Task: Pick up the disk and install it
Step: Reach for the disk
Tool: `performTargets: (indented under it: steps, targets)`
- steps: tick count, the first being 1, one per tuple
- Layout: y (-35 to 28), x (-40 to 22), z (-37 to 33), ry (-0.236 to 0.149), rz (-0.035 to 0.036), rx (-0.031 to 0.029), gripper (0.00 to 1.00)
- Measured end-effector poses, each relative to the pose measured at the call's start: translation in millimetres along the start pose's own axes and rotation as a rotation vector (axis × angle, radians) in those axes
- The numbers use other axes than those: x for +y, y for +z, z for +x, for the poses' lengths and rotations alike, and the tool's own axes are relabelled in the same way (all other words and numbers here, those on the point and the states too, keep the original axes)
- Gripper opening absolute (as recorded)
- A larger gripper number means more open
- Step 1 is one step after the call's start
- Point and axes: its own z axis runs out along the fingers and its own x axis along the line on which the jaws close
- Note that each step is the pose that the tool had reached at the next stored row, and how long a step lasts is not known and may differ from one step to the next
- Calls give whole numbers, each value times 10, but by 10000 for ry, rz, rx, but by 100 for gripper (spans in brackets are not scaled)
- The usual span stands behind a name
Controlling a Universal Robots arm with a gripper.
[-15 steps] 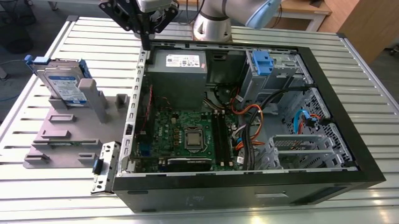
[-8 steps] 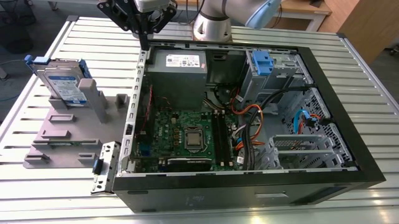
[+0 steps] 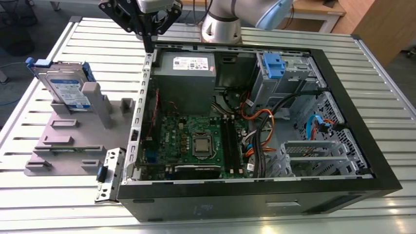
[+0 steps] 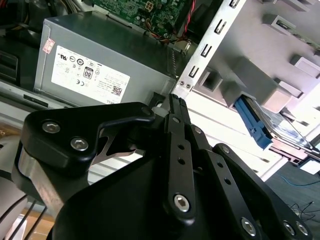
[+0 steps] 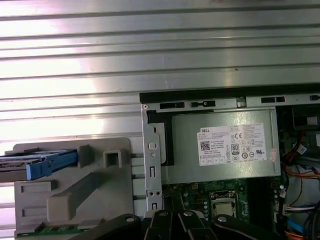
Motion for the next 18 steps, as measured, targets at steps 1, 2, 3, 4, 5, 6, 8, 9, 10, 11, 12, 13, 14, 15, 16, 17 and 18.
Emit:
performTargets:
  steps: [1,2,3,4,5,6,8,9,10,11,12,13,14,15,16,17,18]
  targets:
    - [0,0,6,0,0,1,11]
    - [0,-1,11,0,0,0,11]
    - [0,-1,15,0,1,1,11]
    - [0,-1,16,-1,1,1,11]
    - [0,-1,17,0,1,0,11]
    - [0,-1,17,0,1,0,11]
    - [0,-1,18,-1,1,1,11]
    - [0,-1,20,1,1,0,11]
    - [0,-1,22,1,1,0,11]
    - [0,-2,25,1,0,0,11]
    - [0,-2,28,1,1,0,11]
    - [1,-2,32,1,0,1,11]
    - [1,-3,37,0,0,1,11]
    - [2,-3,43,1,1,1,11]
    - [2,-4,49,0,1,1,11]
    - [3,-4,56,0,0,0,11]
    - [3,-5,63,0,1,0,11]
